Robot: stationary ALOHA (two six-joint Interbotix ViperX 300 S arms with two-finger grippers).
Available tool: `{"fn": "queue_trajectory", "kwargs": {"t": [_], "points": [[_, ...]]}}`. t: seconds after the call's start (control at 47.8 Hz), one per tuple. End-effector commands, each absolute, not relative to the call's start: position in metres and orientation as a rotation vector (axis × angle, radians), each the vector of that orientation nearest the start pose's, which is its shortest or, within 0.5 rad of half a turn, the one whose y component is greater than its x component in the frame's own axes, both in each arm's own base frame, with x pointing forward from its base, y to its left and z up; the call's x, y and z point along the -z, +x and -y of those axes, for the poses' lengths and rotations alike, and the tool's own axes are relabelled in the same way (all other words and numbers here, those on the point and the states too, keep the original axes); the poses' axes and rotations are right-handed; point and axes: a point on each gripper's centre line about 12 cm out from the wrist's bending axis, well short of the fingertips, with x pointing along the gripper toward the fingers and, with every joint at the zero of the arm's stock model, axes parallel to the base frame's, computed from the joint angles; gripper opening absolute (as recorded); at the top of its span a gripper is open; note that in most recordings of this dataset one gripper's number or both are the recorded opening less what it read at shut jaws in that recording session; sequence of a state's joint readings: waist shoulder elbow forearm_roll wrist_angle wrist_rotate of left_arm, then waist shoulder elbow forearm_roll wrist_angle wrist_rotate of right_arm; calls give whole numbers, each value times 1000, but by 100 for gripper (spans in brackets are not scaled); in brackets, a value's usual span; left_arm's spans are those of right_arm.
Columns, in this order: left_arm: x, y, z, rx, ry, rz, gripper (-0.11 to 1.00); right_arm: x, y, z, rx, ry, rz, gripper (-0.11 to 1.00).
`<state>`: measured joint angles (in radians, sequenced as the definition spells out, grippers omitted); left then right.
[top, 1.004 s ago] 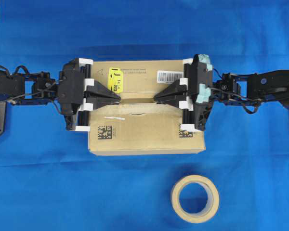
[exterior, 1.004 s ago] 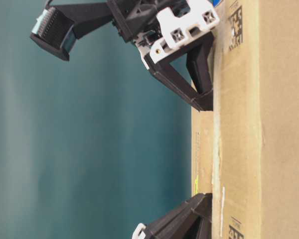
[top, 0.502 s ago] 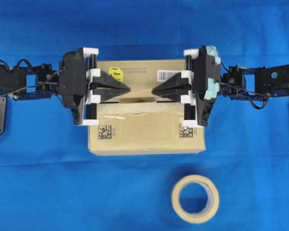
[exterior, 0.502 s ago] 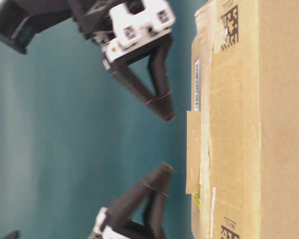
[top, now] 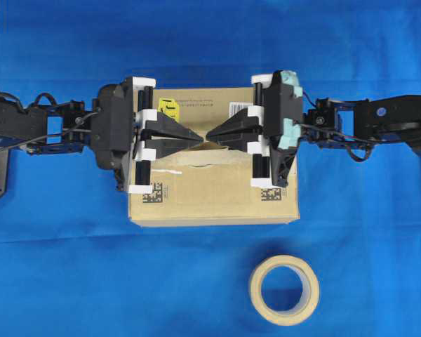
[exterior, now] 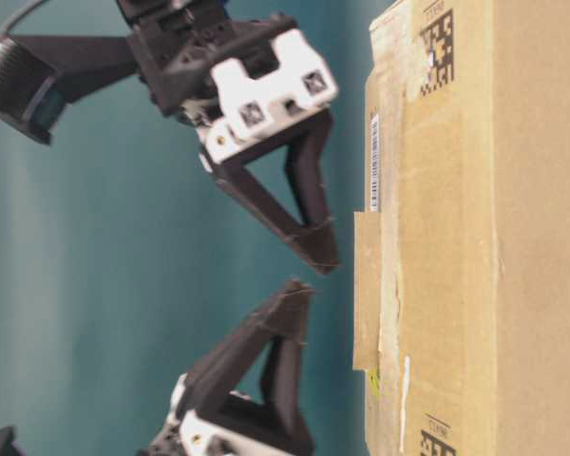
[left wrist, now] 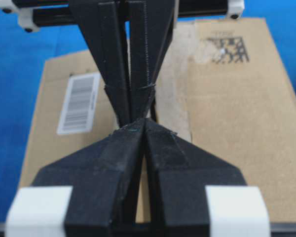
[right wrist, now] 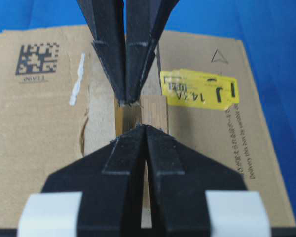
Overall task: Apply tape along the seams of the closed cardboard box to seal it securely.
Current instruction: 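Slide both closed grippers outward along the seam to smooth the tape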
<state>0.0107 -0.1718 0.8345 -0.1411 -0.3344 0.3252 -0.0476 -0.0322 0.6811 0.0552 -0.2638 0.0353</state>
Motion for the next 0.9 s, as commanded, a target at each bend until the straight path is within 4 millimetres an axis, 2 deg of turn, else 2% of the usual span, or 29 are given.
{"fn": "queue_trajectory", "kwargs": {"t": [0.0,0.125,0.355,0.481,0.627,0.878], "points": [[-212,361,-9,-25,193,-326,0,-211,405,19,72,93,-344,0],[-193,365,-4,-7,192,-382,0,-201,408,11,56,100,-360,0],[-183,366,10,34,198,-410,0,-190,407,-3,31,112,-379,0],[-176,362,12,41,200,-431,0,-185,405,-5,32,120,-390,0],[-166,353,8,34,199,-463,0,-175,399,-4,47,140,-417,0],[-151,322,-3,10,191,-519,0,-166,376,-2,70,172,-450,0]]}}
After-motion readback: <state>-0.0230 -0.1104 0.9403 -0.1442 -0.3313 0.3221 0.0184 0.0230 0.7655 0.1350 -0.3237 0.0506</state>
